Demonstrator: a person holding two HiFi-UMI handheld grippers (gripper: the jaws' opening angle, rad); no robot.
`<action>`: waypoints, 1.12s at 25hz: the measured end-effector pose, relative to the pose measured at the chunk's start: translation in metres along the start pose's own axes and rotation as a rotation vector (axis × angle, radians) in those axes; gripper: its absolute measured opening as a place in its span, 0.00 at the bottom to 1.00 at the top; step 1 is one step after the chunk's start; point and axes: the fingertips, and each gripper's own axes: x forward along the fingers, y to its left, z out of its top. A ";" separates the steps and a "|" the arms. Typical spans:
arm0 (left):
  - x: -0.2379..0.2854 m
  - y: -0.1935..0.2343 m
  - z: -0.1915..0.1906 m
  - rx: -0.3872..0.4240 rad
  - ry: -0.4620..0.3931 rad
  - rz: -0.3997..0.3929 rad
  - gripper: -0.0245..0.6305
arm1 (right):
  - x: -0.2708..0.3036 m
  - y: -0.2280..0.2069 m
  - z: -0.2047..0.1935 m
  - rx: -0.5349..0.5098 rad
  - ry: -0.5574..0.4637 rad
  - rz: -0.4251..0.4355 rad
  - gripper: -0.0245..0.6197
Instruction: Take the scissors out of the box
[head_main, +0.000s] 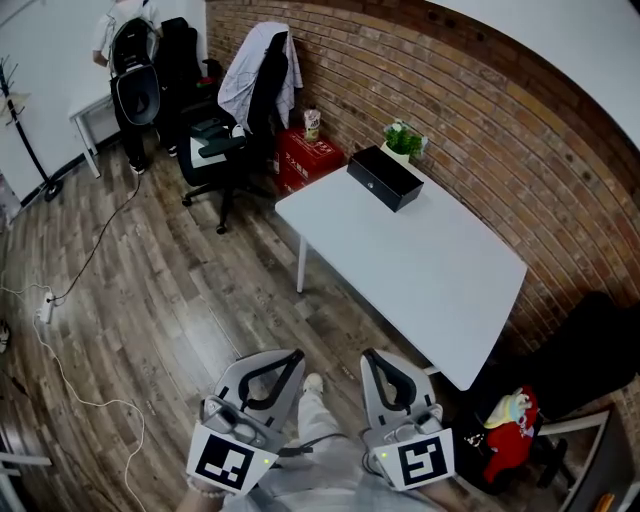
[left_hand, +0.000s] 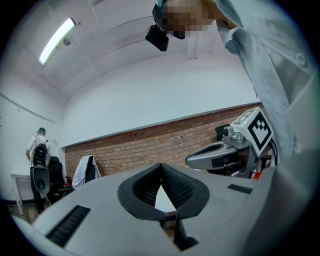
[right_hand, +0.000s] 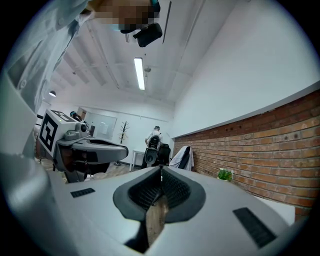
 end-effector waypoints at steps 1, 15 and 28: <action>0.005 0.005 -0.002 -0.003 0.001 0.005 0.07 | 0.006 -0.004 0.000 -0.001 -0.002 0.000 0.11; 0.108 0.082 -0.016 -0.017 0.020 0.043 0.07 | 0.108 -0.086 -0.009 0.014 0.010 0.027 0.11; 0.198 0.140 -0.024 -0.033 0.022 0.054 0.07 | 0.193 -0.158 -0.015 0.011 -0.003 0.043 0.11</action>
